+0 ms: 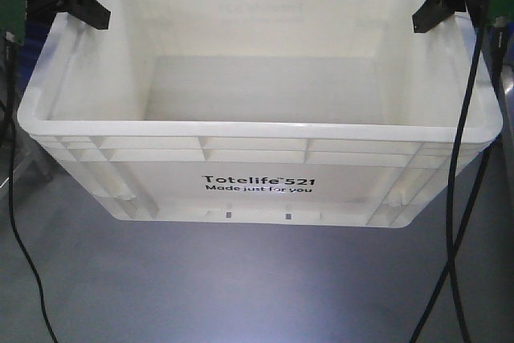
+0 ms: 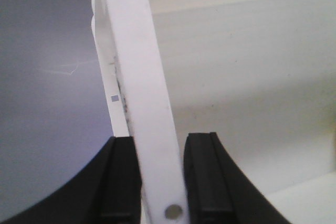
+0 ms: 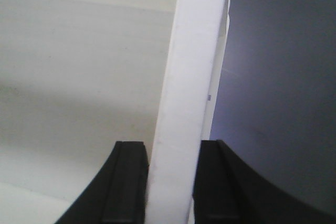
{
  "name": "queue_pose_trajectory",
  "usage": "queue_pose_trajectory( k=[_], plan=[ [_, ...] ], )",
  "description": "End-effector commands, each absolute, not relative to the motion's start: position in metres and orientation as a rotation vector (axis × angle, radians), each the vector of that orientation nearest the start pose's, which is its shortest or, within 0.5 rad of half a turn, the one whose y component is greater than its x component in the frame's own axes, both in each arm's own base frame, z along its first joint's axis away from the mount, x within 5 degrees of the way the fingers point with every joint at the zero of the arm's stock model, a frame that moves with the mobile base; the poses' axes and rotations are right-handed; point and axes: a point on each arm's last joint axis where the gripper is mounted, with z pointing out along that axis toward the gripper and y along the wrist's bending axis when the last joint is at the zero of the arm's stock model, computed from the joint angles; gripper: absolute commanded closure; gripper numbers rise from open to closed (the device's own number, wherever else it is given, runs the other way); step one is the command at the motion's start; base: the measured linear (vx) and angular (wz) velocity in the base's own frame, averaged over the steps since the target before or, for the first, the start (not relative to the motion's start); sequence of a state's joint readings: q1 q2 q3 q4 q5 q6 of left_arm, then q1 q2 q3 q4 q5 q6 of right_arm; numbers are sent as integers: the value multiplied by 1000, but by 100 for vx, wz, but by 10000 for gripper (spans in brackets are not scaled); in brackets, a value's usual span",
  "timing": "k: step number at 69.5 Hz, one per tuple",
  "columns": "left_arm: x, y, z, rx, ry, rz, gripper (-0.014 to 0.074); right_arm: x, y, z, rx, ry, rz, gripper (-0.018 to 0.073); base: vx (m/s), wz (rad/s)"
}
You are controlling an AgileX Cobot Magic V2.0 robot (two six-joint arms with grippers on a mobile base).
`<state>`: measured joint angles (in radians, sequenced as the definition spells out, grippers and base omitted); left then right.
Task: Place moving items into box and shelve
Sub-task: 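Hold the white crate raised with both grippers while the base drives on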
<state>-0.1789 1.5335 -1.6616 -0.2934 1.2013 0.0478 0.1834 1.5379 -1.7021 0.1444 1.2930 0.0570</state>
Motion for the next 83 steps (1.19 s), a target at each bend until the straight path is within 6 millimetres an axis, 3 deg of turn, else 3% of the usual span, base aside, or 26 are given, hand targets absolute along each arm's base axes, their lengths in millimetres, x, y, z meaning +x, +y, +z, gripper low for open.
queue_pose_trajectory(
  k=[1,83],
  plan=[
    [289,-104,451,252,2304,-758,601,283,91,445,-211,2494,590,564,40,-41],
    [289,-104,452,252,2304,-758,601,283,91,445,-211,2496,590,564,45,-28]
  ],
)
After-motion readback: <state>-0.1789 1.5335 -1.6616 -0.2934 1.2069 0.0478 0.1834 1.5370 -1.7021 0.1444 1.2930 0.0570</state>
